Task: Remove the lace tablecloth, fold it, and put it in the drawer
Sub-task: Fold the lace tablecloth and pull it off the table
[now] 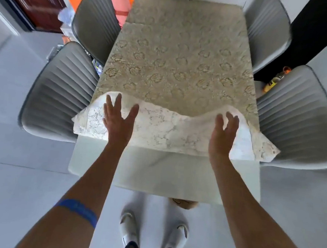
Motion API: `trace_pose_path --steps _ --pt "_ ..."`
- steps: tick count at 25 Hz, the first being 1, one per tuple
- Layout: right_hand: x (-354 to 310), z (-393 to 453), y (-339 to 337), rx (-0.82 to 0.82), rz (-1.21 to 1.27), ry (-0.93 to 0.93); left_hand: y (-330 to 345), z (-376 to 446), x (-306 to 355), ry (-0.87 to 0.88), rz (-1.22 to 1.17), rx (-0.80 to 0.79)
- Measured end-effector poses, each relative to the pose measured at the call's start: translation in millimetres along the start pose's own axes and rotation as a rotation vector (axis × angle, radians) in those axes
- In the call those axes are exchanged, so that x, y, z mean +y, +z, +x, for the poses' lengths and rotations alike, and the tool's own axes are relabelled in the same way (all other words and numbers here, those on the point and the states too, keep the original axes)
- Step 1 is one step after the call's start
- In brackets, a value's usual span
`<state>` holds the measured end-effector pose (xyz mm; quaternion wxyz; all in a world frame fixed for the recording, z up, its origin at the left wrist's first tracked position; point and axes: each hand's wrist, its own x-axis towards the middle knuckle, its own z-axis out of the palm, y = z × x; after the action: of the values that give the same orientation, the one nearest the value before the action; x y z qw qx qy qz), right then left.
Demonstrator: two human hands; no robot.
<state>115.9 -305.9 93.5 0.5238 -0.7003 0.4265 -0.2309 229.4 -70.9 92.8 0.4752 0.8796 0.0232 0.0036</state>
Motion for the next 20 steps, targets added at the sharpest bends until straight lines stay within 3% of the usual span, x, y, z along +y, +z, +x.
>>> trace_pose_path --steps 4,9,11,16,20 --pt "38 -5 4 -0.244 -0.617 -0.224 10 -19 -40 0.071 0.562 -0.285" --pt "107 -43 4 -0.572 -1.019 -0.274 23 -68 -100 0.137 0.861 -0.528" --pt "117 -43 16 -0.582 -1.158 -0.362 31 -54 -110 0.246 0.918 -0.542" --pt "120 -33 54 -0.418 -1.341 -0.520 57 -14 -127 0.558 0.998 -0.572" --pt "117 -38 48 -0.444 -1.380 -0.494 55 -5 -115 0.549 1.016 -0.756"
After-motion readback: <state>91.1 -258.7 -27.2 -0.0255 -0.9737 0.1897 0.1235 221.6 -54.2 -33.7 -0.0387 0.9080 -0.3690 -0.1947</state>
